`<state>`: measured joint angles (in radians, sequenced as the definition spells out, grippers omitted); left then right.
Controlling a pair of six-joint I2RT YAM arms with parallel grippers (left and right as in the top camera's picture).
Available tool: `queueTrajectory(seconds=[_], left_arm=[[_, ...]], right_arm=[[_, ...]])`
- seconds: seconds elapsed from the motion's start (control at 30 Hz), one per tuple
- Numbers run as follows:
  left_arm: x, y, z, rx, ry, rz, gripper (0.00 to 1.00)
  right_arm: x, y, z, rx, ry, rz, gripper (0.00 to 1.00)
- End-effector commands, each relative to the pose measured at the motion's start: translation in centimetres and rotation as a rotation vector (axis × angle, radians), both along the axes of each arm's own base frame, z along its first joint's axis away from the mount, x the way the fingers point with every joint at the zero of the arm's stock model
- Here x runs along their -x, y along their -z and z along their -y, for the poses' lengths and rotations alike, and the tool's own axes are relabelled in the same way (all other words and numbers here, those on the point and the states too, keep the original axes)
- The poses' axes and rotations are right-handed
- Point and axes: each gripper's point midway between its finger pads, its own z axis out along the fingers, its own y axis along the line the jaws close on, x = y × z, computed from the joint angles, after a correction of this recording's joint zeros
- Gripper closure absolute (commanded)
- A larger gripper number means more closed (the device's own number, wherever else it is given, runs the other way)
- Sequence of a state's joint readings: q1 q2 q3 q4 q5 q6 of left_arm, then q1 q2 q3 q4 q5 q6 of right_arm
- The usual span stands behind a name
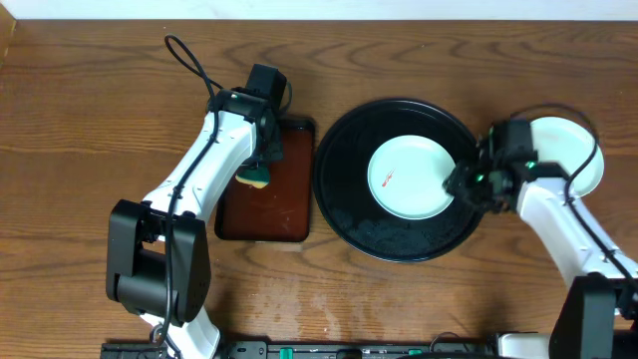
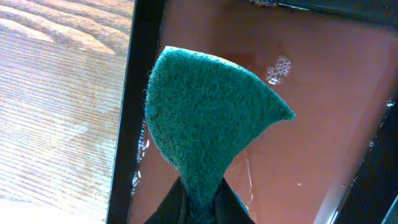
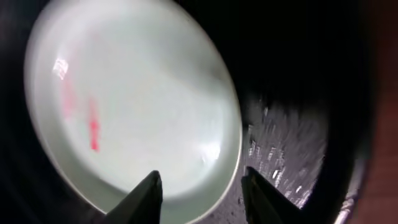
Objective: Clean dirty plates on tray and stack at the side
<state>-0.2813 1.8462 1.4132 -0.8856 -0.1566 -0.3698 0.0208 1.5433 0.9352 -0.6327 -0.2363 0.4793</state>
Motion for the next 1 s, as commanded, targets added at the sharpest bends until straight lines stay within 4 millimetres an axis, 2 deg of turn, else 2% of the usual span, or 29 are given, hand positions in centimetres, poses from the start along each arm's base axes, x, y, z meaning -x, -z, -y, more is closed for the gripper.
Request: queueTrajectory(seconds=[0.0, 0.17, 0.5, 0.73, 0.97], left_arm=[[0.0, 0.5, -0.4, -0.012, -0.011, -0.01, 0.92], [0.0, 0.5, -0.4, -0.011, -0.011, -0.008, 0.92], [0.0, 0.5, -0.4, -0.011, -0.011, -0.008, 0.92], [0.0, 0.5, -0.4, -0.011, -0.011, -0.008, 0.92], [0.0, 0.5, -0.4, -0.011, -0.011, -0.008, 0.92]], right_arm=[[-2.2, -2.5, 1.7, 0.076, -0.045, 0.08, 0.6], [-1.4, -1.2, 2.9, 0.158, -0.026, 0.04, 0.66], [-1.2, 1.9, 2.3, 0.186, -0.073, 0.009, 0.71], [-1.2, 3.3, 2.0, 0.187, -0.101, -0.02, 0.87], [-0.7, 5.4, 1.0, 0.16, -0.194, -0.059, 0.8]])
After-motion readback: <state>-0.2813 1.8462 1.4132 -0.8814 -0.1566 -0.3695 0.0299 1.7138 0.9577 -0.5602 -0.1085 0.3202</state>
